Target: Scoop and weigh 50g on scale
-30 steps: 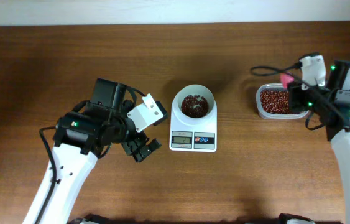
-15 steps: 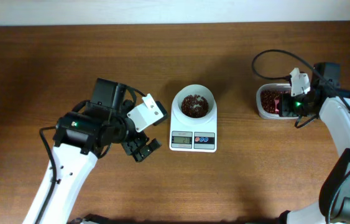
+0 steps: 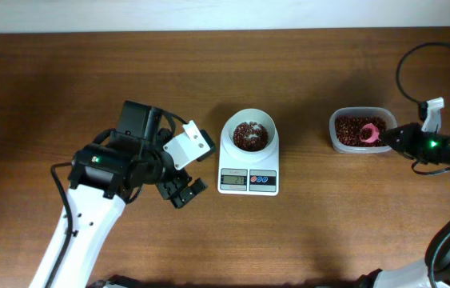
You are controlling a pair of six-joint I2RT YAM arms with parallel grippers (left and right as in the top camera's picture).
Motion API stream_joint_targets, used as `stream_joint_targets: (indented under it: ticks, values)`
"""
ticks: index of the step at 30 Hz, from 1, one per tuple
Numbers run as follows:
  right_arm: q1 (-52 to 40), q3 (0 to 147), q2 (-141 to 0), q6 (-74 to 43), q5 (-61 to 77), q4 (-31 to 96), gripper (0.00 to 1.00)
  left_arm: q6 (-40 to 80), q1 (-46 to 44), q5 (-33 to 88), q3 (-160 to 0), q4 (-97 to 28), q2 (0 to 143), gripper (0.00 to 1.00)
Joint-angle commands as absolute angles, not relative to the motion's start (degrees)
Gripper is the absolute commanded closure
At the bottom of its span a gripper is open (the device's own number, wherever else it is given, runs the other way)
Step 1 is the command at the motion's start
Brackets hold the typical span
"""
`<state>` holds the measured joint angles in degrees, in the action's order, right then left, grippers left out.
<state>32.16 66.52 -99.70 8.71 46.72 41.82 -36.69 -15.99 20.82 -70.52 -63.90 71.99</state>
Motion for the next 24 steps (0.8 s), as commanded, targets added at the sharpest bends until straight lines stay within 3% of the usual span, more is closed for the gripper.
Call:
stream_joint_targets:
  ticks: [1,16,24]
  values:
    - [33.6,66.6,-100.2,8.7,52.6,41.8,0.96,-37.8,-15.7,21.6,-71.4,-63.9,71.3,0.01]
    - [35.1,66.6,-100.2,8.5,70.8,41.8,0.96,-37.8,-15.7,21.6,-71.4,-64.0,71.3,0.01]
    - [22.5,66.6,-100.2,8.5,71.4,41.2,0.96,-37.8,-15.7,21.6,-71.4,-64.0,71.3,0.01]
